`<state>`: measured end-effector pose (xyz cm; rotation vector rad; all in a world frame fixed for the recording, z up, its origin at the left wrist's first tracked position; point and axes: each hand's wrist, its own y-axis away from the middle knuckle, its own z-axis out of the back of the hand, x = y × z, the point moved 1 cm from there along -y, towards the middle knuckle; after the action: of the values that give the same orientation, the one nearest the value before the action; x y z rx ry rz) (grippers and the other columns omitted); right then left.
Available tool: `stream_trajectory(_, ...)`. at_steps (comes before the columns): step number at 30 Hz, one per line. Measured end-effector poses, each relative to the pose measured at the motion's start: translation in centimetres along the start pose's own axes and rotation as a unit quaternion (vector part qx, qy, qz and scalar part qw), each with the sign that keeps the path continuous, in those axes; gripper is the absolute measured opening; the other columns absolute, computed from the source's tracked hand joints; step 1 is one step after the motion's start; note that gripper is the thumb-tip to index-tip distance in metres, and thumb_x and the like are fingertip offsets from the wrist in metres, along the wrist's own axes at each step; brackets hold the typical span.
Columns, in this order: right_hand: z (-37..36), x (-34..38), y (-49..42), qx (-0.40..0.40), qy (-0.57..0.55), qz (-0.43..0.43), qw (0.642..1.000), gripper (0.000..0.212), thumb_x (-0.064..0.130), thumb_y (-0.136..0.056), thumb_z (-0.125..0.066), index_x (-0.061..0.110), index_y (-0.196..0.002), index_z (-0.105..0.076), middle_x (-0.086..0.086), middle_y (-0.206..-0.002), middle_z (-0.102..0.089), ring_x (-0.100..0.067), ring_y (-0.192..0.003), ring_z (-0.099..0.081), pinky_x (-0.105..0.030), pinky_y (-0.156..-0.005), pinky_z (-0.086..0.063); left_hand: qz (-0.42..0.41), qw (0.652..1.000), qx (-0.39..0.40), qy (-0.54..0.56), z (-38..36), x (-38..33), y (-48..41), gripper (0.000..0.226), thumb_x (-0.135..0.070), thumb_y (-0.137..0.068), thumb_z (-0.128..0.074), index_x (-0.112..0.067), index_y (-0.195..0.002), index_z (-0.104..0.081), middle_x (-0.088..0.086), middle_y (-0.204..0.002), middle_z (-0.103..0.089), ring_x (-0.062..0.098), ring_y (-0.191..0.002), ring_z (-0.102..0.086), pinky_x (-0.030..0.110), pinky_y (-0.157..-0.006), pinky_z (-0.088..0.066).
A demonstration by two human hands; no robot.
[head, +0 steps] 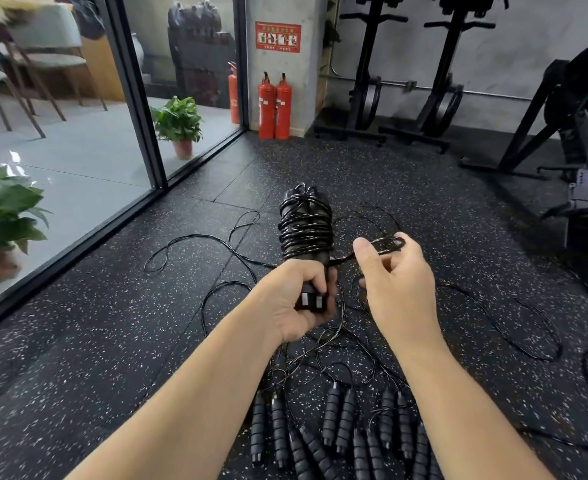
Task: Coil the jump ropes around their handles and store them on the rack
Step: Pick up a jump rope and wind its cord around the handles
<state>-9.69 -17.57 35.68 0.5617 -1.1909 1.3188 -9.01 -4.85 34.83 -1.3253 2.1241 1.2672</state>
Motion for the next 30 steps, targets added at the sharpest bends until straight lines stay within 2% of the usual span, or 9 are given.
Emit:
stream_trajectory(2,-0.5,-0.4,0.1,-0.015,-0.060,-0.049,0.997,0.072,0.055,-0.086,-0.058,0.005,-0.136,-0.045,0.003,-0.085,-0.068,-0.017,-0.088,-0.066,-0.047,-0.088,-0.052,0.006,1.000,0.012,0.005,-0.1,0.1,0.0,0.030,0.012,-0.080,-0.031,-0.008,-0.081,-0.054,0.003,-0.066,-0.059,0.013,-0.060,-0.049,0.024,-0.056,-0.039)
stream_trajectory(4,-1.0,-0.4,0.3,-0.019,-0.094,-0.089,0.991,0.051,0.049,-0.088,-0.060,0.005,-0.115,-0.060,0.002,-0.079,-0.069,-0.015,-0.077,-0.068,-0.052,-0.081,-0.054,0.012,1.000,0.021,-0.005,-0.2,0.2,0.0,0.029,0.011,-0.080,-0.031,-0.007,-0.079,-0.054,0.001,-0.066,-0.057,0.012,-0.060,-0.047,0.024,-0.056,-0.040)
stream_trajectory(7,-1.0,0.1,0.6,-0.033,-0.056,-0.054,0.996,0.032,0.045,-0.090,-0.060,0.014,-0.093,-0.065,0.002,-0.076,-0.067,-0.019,-0.074,-0.065,-0.050,-0.078,-0.053,0.015,1.000,0.015,-0.011,-0.2,0.4,-0.1,0.028,0.011,-0.078,-0.033,-0.008,-0.079,-0.054,0.002,-0.066,-0.058,0.012,-0.057,-0.049,0.020,-0.049,-0.042)
stream_trajectory(10,-0.8,0.4,0.8,-0.057,0.034,0.017,0.998,0.033,0.044,-0.093,-0.054,0.013,-0.099,-0.061,0.002,-0.082,-0.066,-0.021,-0.080,-0.063,-0.046,-0.081,-0.050,0.022,0.999,0.010,-0.030,-0.1,0.7,-0.3,0.027,0.011,-0.076,-0.036,-0.009,-0.079,-0.054,0.002,-0.067,-0.060,0.013,-0.057,-0.052,0.021,-0.050,-0.042)
stream_trajectory(13,-0.9,0.4,0.8,-0.041,0.118,0.057,0.991,0.061,0.058,-0.090,-0.048,0.005,-0.117,-0.055,-0.005,-0.099,-0.068,-0.025,-0.093,-0.063,-0.042,-0.084,-0.049,0.025,0.998,-0.001,-0.065,-0.2,0.9,-0.5,0.024,0.011,-0.073,-0.039,-0.007,-0.072,-0.054,0.005,-0.066,-0.057,0.016,-0.056,-0.050,0.023,-0.051,-0.042)
stream_trajectory(16,-0.8,0.3,0.7,-0.040,0.201,0.101,0.974,0.052,0.048,-0.096,-0.046,0.006,-0.126,-0.054,-0.008,-0.109,-0.066,-0.027,-0.098,-0.061,-0.034,-0.076,-0.044,0.024,0.995,-0.005,-0.097,-0.2,1.1,-0.4,0.023,0.012,-0.073,-0.039,-0.007,-0.067,-0.052,0.007,-0.062,-0.054,0.018,-0.055,-0.047,0.025,-0.052,-0.041)
stream_trajectory(23,0.4,1.0,0.8,-0.030,0.290,0.241,0.926,0.016,0.023,-0.097,-0.053,0.013,-0.084,-0.053,0.005,-0.070,-0.051,-0.021,-0.055,-0.049,-0.027,-0.046,-0.027,0.026,0.996,0.033,-0.076,0.1,0.5,-0.1,0.020,0.005,-0.078,-0.042,-0.009,-0.082,-0.055,0.004,-0.068,-0.056,0.013,-0.053,-0.046,0.018,-0.047,-0.040)
stream_trajectory(25,0.9,1.5,1.2,0.017,0.310,0.275,0.910,0.022,0.017,-0.094,-0.058,0.018,-0.076,-0.046,0.010,-0.065,-0.042,-0.016,-0.048,-0.038,-0.019,-0.042,-0.018,0.022,0.995,0.046,-0.087,0.5,0.1,-0.1,0.016,0.001,-0.080,-0.045,-0.010,-0.084,-0.056,0.003,-0.069,-0.056,0.012,-0.053,-0.045,0.018,-0.048,-0.039)
stream_trajectory(30,1.6,1.8,1.6,0.111,0.376,0.262,0.882,0.041,0.008,-0.082,-0.068,0.023,-0.069,-0.032,0.009,-0.061,-0.036,-0.019,-0.047,-0.036,-0.027,-0.044,-0.018,0.009,0.987,0.055,-0.148,0.7,0.2,-0.3,0.015,0.001,-0.080,-0.045,-0.008,-0.076,-0.057,0.005,-0.068,-0.058,0.013,-0.050,-0.048,0.019,-0.045,-0.041)
